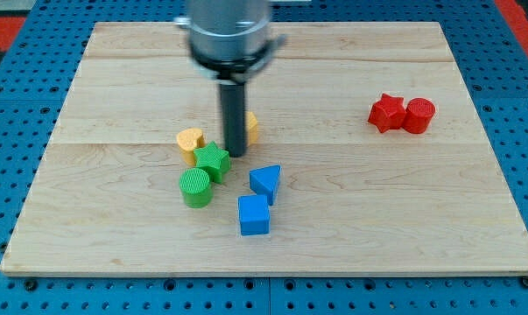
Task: Move yellow hexagon right side of yellow heart
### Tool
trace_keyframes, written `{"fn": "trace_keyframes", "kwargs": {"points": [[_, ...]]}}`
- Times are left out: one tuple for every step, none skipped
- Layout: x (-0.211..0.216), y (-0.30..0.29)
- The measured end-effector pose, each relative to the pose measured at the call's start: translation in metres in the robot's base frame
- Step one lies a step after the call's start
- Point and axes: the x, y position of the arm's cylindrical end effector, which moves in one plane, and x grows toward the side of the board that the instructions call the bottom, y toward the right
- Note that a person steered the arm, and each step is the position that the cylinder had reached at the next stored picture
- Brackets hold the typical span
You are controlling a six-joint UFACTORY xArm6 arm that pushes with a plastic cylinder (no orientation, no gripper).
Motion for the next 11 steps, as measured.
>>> {"fn": "trace_keyframes", "kwargs": {"points": [[0.0, -0.061], [-0.017, -0.124], [-0.043, -0.154], [-0.03, -0.114], [0.0, -0.03], [0.02, 0.06], [0.004, 0.095], [-0.02, 0.083], [-0.036, 0.013], [-0.051, -0.013], [-0.054, 0.031]]}}
